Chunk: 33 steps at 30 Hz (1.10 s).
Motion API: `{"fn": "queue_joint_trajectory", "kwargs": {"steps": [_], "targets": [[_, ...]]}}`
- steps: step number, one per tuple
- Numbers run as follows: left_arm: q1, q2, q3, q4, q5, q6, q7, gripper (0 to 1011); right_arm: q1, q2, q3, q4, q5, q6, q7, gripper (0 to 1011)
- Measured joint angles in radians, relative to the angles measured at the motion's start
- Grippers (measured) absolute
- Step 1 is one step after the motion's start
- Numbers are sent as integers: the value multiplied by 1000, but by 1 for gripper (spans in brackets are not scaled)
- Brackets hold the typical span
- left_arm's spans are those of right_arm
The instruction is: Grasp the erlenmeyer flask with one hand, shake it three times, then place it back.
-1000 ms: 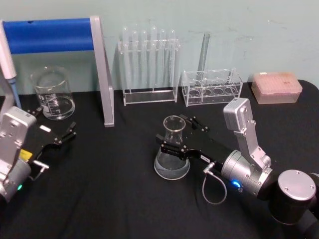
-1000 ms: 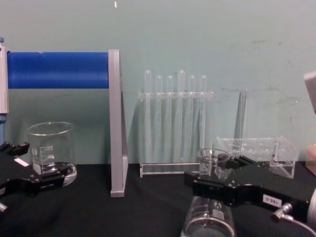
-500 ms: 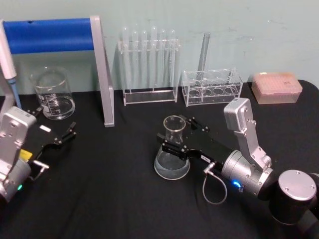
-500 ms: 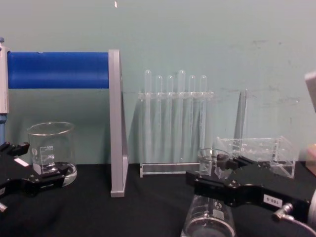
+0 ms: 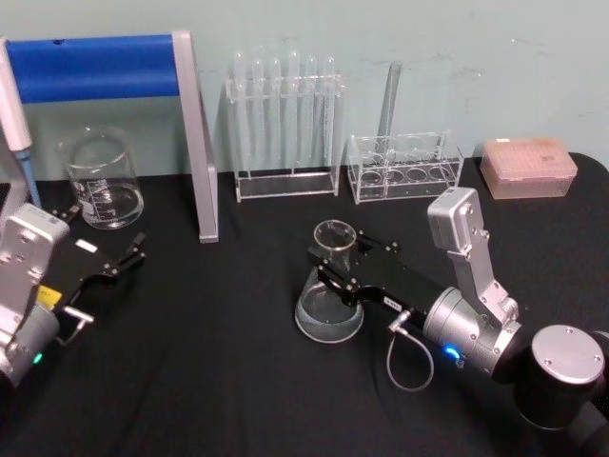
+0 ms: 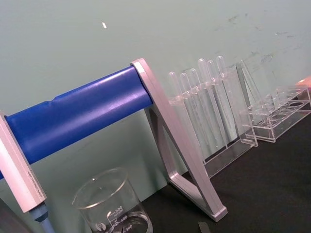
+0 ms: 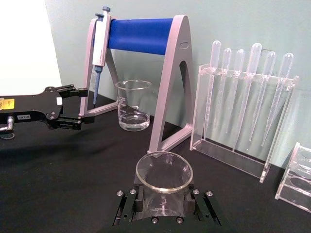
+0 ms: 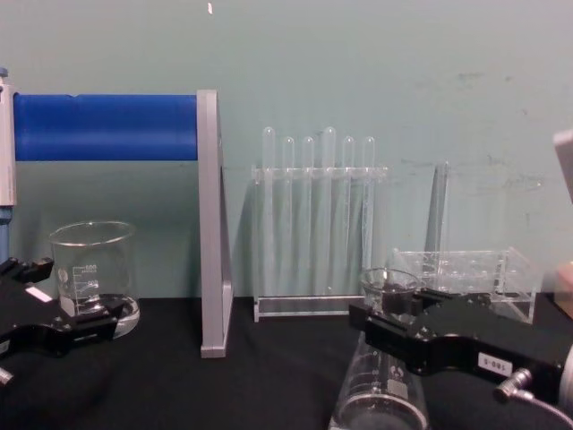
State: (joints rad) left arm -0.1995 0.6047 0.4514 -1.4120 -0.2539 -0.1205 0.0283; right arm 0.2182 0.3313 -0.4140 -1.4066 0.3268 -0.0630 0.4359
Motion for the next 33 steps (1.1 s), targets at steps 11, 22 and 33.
{"fn": "queue_joint_trajectory", "kwargs": {"steps": [11, 22, 33], "targets": [[0, 0, 0, 0, 0, 0, 0, 1001, -2, 0, 3, -2, 2, 1, 0, 449], [0, 0, 0, 0, 0, 0, 0, 1001, -31, 15, 46, -106, 29, 56, -34, 449], [0, 0, 0, 0, 0, 0, 0, 1001, -49, 35, 79, -192, 48, 79, -58, 449]]}}
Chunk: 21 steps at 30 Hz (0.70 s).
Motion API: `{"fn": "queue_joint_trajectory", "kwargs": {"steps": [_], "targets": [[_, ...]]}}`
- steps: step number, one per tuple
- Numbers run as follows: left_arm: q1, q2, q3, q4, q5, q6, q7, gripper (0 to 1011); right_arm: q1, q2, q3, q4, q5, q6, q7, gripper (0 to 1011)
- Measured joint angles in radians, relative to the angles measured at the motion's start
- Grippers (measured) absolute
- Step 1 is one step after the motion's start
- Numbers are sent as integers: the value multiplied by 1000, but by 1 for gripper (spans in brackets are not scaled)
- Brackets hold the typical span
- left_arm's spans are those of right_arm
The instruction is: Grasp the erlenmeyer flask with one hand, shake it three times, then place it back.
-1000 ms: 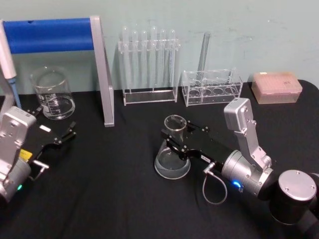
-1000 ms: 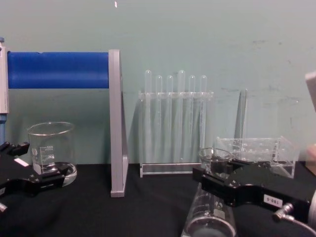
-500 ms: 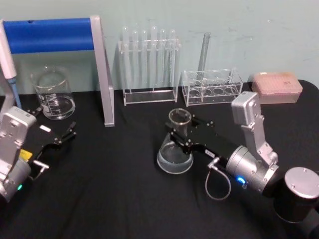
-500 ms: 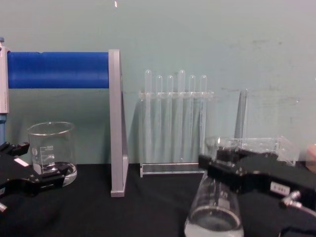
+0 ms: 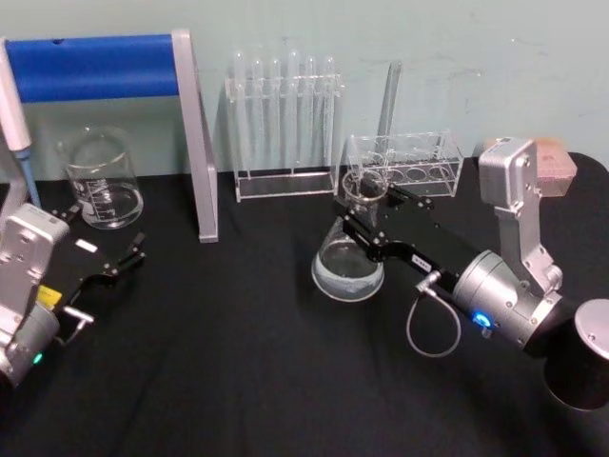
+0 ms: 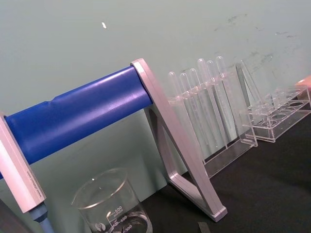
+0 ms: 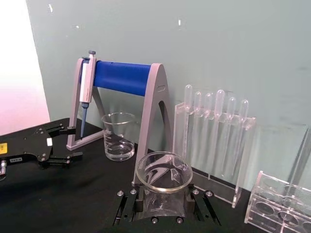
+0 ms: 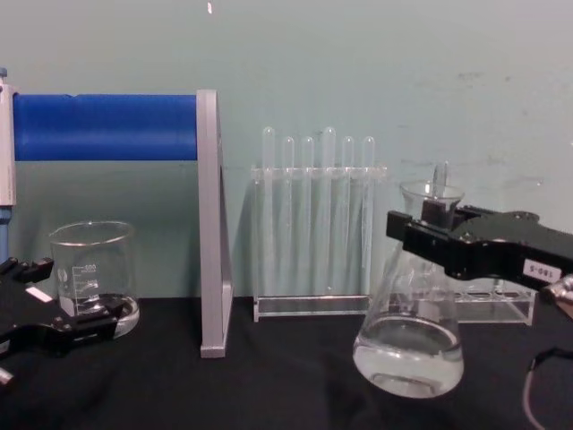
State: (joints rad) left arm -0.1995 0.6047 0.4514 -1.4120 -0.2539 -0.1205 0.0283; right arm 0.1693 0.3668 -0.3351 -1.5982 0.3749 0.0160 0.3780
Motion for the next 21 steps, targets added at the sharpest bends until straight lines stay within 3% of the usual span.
{"fn": "queue_joint_trajectory", "kwargs": {"steps": [11, 21], "targets": [[0, 0, 0, 0, 0, 0, 0, 1001, 4, -8, -1, 7, -21, 6, -28, 449], [0, 0, 0, 0, 0, 0, 0, 1001, -6, -23, -32, -3, -55, 8, -27, 449]]}}
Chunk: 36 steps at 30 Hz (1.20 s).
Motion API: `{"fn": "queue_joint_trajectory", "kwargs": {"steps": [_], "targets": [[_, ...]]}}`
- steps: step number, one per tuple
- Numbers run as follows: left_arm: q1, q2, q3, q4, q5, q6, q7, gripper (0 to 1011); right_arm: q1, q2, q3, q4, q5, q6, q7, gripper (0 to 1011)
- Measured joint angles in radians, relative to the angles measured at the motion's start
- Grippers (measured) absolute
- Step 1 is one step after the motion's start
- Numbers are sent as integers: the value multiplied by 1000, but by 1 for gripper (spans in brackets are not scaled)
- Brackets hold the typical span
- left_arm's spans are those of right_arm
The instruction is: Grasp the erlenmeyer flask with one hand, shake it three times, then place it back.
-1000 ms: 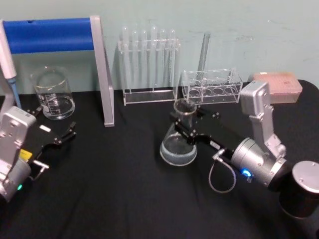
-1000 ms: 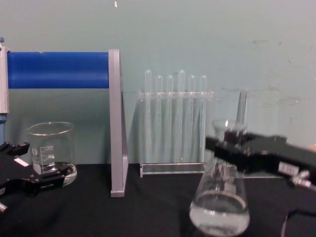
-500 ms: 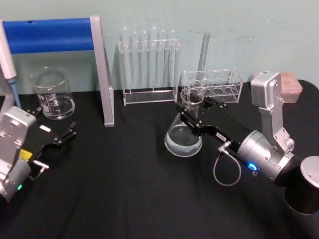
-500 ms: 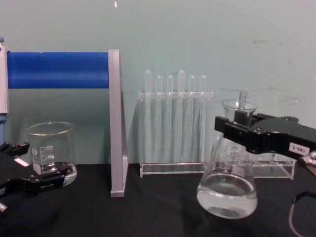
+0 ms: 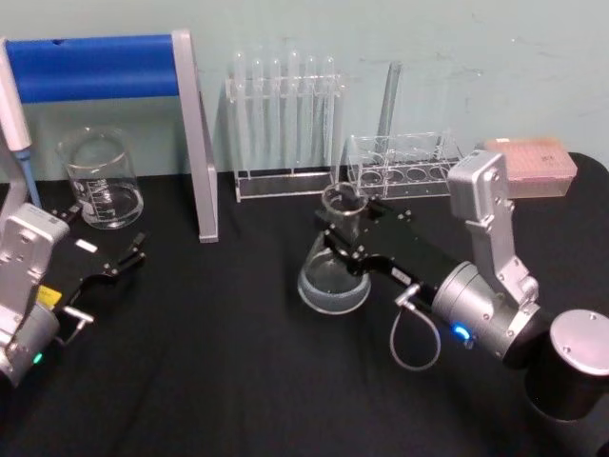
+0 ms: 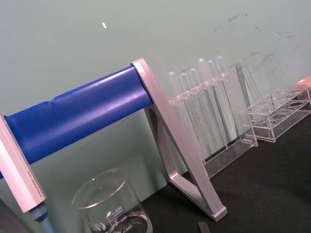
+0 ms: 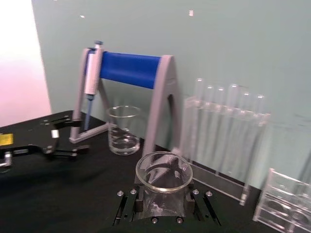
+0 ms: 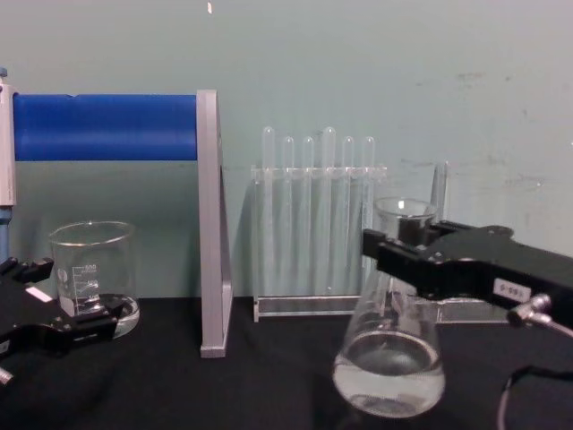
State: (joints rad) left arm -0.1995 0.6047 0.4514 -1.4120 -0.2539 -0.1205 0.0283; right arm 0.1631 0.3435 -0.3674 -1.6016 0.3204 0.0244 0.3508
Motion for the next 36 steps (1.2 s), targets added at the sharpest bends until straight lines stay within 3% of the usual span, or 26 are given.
{"fn": "queue_joint_trajectory", "kwargs": {"steps": [9, 23, 31, 36], "targets": [[0, 0, 0, 0, 0, 0, 0, 1001, -15, -2, -47, -32, -3, -2, 51, 449], [0, 0, 0, 0, 0, 0, 0, 1001, -31, 26, -117, -79, 17, -13, 116, 449], [0, 0, 0, 0, 0, 0, 0, 1001, -20, 22, -114, -59, 11, -15, 89, 449], [0, 0, 0, 0, 0, 0, 0, 1001, -7, 12, -80, -28, 0, -17, 44, 449]]}}
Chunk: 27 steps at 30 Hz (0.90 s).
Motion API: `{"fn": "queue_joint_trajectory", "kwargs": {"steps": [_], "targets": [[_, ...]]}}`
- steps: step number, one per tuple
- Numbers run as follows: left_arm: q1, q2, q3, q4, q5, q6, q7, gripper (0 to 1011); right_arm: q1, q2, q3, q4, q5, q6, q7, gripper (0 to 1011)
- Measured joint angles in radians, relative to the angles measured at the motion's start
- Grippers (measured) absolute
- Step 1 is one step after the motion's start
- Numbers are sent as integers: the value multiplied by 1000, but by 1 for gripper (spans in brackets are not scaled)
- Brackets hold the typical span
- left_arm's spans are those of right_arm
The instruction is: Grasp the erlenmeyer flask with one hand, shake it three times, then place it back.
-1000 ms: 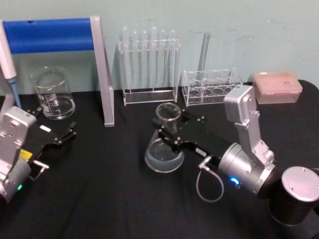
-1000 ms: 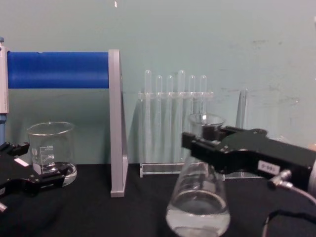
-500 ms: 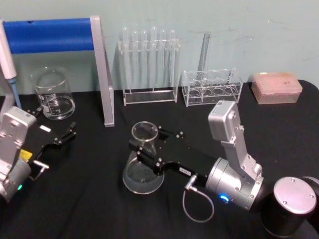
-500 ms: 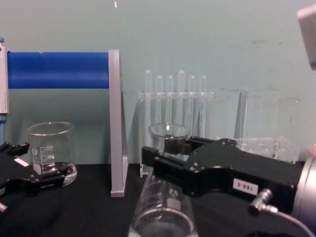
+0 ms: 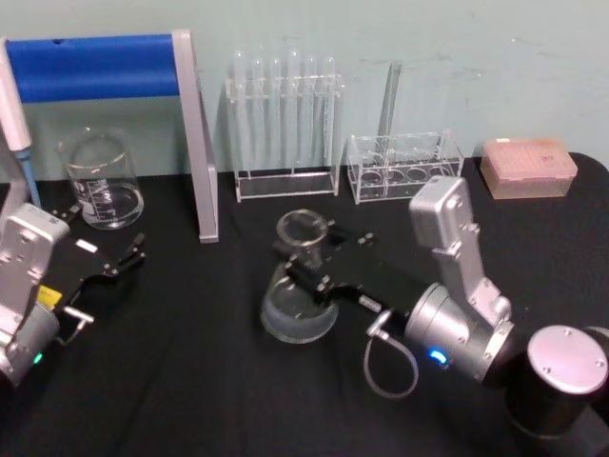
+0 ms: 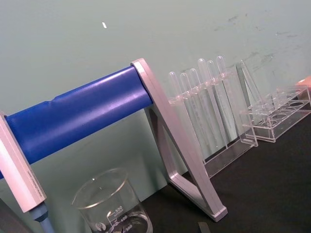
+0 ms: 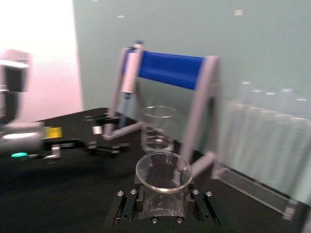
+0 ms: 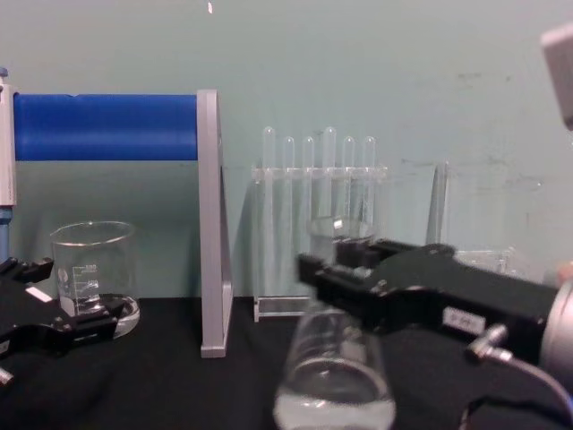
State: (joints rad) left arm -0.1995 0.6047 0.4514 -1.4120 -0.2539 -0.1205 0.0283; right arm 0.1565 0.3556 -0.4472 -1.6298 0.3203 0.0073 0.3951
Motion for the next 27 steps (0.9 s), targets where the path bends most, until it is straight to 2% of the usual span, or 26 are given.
{"fn": "queue_joint_trajectory", "kwargs": {"steps": [5, 8, 10, 12, 16, 19, 27], "targets": [[0, 0, 0, 0, 0, 0, 0, 1001, 11, -7, 44, 25, -2, -2, -35, 449], [0, 0, 0, 0, 0, 0, 0, 1001, 21, -11, 83, 48, -2, -5, -60, 449], [0, 0, 0, 0, 0, 0, 0, 1001, 24, -12, 93, 53, -2, -5, -64, 449], [0, 0, 0, 0, 0, 0, 0, 1001, 32, -15, 124, 74, -2, -5, -83, 449], [0, 0, 0, 0, 0, 0, 0, 1001, 38, -17, 156, 90, -2, -5, -101, 449], [0, 0, 0, 0, 0, 0, 0, 1001, 43, -17, 196, 109, -1, -3, -121, 449], [0, 0, 0, 0, 0, 0, 0, 1001, 47, -25, 251, 129, -1, 2, -142, 449]]}}
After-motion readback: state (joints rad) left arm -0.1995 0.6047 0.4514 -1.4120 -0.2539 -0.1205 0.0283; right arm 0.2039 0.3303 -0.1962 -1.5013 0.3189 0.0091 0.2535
